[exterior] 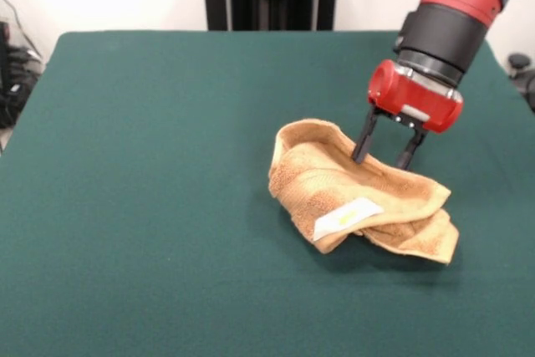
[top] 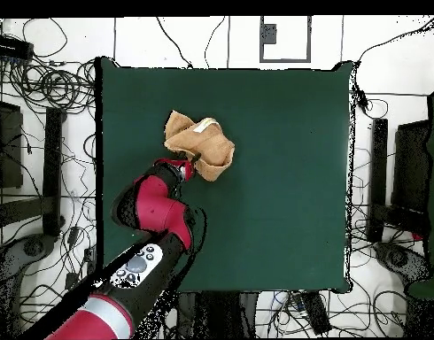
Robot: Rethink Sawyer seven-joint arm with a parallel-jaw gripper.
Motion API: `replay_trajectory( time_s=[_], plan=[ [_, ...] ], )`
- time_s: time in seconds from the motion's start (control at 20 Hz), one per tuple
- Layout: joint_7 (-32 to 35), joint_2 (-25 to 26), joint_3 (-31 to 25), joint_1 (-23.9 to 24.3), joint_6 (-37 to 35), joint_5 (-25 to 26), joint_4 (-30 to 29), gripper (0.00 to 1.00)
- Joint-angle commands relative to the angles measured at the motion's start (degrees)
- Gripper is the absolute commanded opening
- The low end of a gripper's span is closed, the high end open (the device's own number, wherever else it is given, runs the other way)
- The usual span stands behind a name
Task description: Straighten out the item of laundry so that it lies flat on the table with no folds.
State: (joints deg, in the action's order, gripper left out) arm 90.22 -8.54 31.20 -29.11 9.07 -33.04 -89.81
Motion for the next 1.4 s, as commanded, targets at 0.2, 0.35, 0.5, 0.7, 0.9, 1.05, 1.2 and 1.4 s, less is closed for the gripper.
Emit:
replay_trajectory(
  time_s=[0.2,0.35,0.5,0.7,0.9,1.05,1.2,1.4],
  plan=[
    [13.3,1.0,-11.5,0.6,1.5,1.3,1.3,1.00],
    [13.3,0.8,-11.9,0.9,1.7,1.6,1.2,1.00],
    [13.4,0.9,-11.9,0.8,2.5,1.6,1.2,1.00],
    [13.6,0.9,-12.1,1.0,3.6,1.7,1.1,1.00],
    [13.7,1.0,-12.2,1.0,4.7,1.7,1.0,1.00],
    [13.7,1.2,-12.1,0.9,5.5,1.4,1.1,1.00],
    [13.4,1.8,-11.4,0.4,5.6,0.5,1.3,1.00],
    [13.5,2.1,-11.2,0.2,6.7,0.4,1.4,1.00]
  ],
)
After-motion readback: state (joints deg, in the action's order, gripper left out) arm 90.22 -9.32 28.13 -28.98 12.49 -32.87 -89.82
